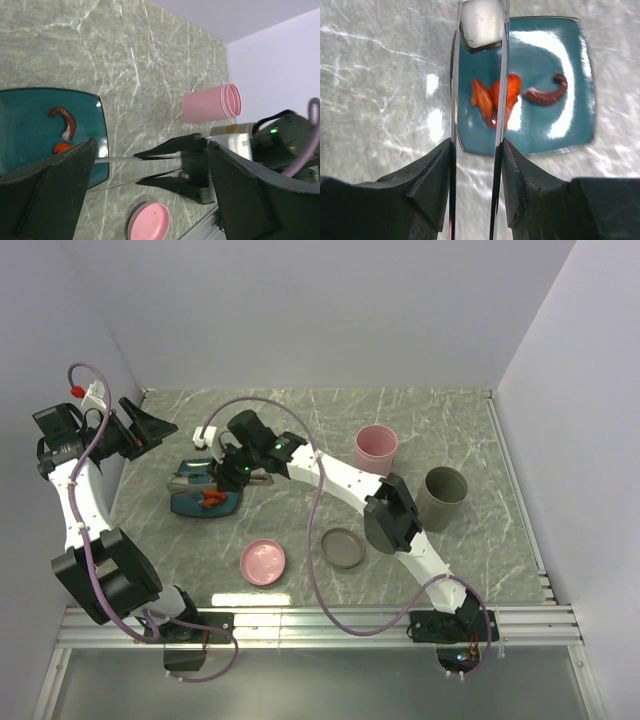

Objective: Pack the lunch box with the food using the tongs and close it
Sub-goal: Pick up the fake food from the plate, then place the fake food in the packing box.

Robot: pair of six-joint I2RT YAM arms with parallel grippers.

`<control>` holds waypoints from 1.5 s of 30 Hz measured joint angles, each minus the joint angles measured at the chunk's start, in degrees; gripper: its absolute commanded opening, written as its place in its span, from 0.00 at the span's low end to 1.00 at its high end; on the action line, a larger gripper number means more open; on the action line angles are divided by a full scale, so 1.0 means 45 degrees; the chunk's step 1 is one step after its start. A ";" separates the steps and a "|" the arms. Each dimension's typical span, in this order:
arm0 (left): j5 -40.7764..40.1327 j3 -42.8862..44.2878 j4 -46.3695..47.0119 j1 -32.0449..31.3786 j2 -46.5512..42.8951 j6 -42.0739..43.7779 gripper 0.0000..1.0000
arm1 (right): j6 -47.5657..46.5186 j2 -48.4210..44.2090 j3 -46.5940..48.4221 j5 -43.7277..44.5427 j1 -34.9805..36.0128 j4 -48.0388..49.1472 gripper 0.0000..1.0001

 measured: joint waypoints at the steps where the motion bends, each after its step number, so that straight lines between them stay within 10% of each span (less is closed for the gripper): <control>1: -0.0024 0.0000 0.0146 0.0000 -0.0015 -0.0117 0.99 | 0.0010 -0.0199 -0.0063 -0.0019 -0.0087 -0.0097 0.39; 34: -0.6654 0.0272 -0.2395 -0.0850 0.1350 0.4716 0.95 | -0.1200 -1.1725 -0.7140 -0.0291 -0.8014 -0.5051 0.34; 45: -0.8471 0.0296 -0.2331 -0.2215 0.1681 0.4668 0.97 | -0.2375 -1.2274 -0.9326 0.0121 -1.0574 -0.5722 0.34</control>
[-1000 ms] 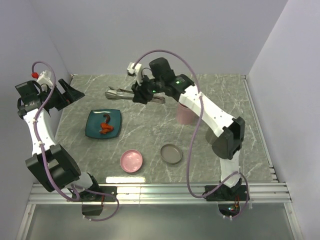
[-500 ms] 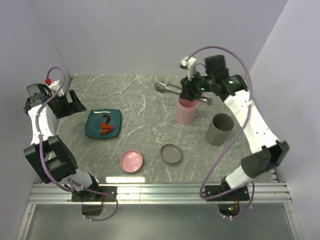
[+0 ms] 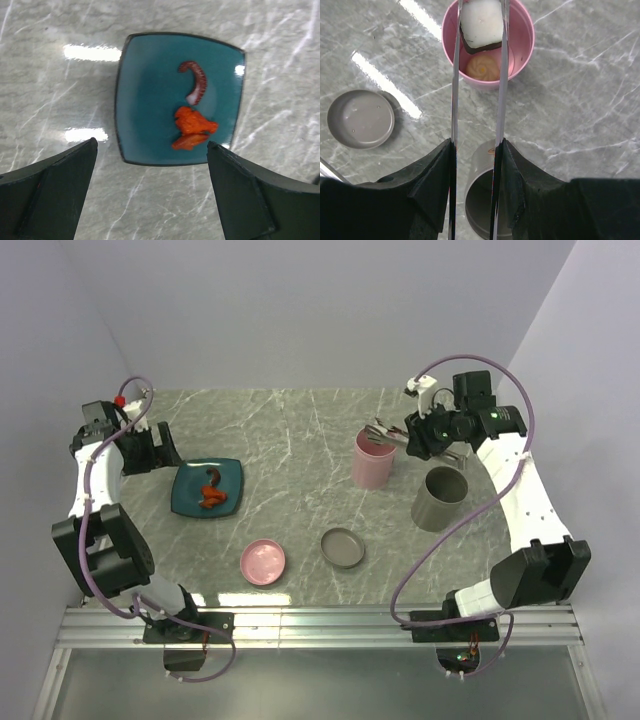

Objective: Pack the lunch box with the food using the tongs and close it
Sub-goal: Place the fake food in the packing box, then move the plate to the center of the board.

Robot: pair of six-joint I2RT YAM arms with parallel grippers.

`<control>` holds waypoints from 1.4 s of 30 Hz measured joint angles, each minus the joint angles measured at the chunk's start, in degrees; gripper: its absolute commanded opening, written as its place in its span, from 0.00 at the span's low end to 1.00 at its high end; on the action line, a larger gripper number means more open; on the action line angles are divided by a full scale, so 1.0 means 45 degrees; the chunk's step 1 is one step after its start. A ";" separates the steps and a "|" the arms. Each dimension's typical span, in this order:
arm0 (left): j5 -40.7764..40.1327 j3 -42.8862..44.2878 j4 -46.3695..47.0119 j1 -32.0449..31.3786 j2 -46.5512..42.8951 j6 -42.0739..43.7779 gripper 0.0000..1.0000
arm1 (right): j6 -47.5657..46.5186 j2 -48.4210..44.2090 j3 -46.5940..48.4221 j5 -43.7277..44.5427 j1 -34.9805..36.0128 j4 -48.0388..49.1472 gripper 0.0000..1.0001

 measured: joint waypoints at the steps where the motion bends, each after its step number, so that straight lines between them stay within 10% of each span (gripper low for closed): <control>1: -0.0131 0.0010 -0.0015 -0.0015 0.0087 -0.0005 0.98 | -0.0044 0.0097 -0.0068 0.0024 -0.0010 0.0000 0.34; 27: -0.1821 0.0248 -0.0539 -0.0083 0.1171 0.0869 0.98 | -0.0262 0.0403 -0.0243 0.0029 -0.0034 0.0223 0.58; 42: -0.2705 0.1277 -0.0743 0.0627 0.2982 0.3395 0.50 | 0.0461 0.0389 0.1005 -0.0355 0.1739 -0.0126 0.59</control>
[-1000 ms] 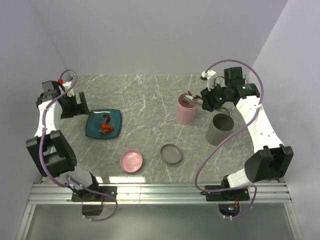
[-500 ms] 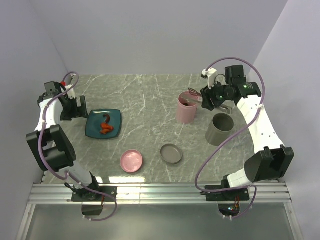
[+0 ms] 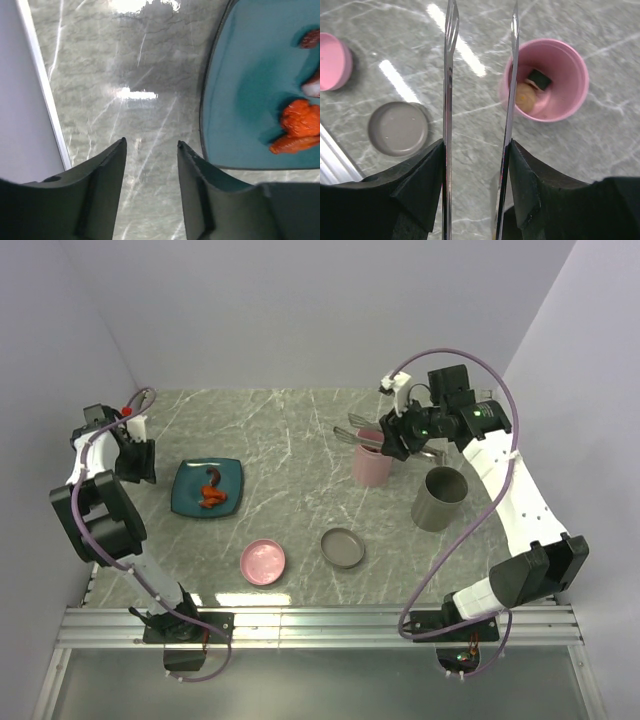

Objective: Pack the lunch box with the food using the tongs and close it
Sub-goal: Move the plate to the center of the board.

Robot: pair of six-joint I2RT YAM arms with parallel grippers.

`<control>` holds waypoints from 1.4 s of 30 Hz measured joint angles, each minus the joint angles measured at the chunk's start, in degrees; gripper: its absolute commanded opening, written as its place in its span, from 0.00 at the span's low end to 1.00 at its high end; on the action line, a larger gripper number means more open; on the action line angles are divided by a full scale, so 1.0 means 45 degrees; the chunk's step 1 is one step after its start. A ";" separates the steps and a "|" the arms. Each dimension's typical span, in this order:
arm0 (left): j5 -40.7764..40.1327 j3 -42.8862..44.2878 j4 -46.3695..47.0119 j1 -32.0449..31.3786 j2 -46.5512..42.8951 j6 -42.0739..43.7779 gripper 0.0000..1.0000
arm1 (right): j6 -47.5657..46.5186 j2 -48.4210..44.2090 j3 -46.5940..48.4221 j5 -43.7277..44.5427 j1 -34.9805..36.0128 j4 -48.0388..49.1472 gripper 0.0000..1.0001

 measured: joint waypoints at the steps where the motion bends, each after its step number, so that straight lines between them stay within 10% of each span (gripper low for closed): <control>1: 0.0019 0.0053 0.0010 0.0005 0.0165 0.0126 0.48 | 0.0049 -0.0005 0.0000 0.0000 0.0189 0.0005 0.59; 42: 0.0078 -0.1010 0.1938 -0.2696 0.2035 0.0233 0.43 | 0.1001 0.0534 -0.0627 -0.0233 0.3215 0.1044 0.52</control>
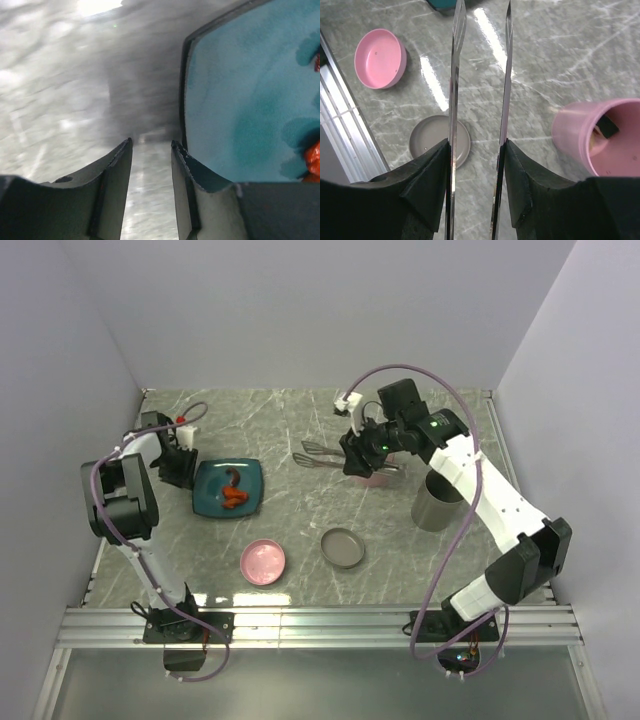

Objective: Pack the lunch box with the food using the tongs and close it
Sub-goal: Move the plate to the center of the board, then pick up the fake food from the plate.

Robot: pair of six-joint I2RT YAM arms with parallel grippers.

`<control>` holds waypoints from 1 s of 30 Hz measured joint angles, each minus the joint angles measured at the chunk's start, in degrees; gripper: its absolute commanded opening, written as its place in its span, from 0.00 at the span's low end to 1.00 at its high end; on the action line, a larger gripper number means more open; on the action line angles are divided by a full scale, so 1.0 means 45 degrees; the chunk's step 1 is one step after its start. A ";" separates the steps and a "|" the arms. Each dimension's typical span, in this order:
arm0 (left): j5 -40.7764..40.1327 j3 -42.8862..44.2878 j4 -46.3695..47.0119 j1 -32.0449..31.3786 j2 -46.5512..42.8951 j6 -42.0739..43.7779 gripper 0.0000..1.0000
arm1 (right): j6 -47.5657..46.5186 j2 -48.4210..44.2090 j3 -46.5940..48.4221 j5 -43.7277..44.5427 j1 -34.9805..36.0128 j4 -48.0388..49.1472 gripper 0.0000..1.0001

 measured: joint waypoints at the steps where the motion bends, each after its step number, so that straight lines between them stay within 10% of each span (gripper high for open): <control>1: 0.0092 -0.0083 0.0029 -0.0151 -0.0058 -0.0034 0.44 | 0.0005 0.0102 -0.0019 0.0000 0.0092 0.0049 0.52; 30: 0.1355 0.0801 0.0175 -0.1200 -0.5843 -0.5187 0.84 | 0.6411 0.5887 0.3876 0.4745 0.4265 0.1948 0.46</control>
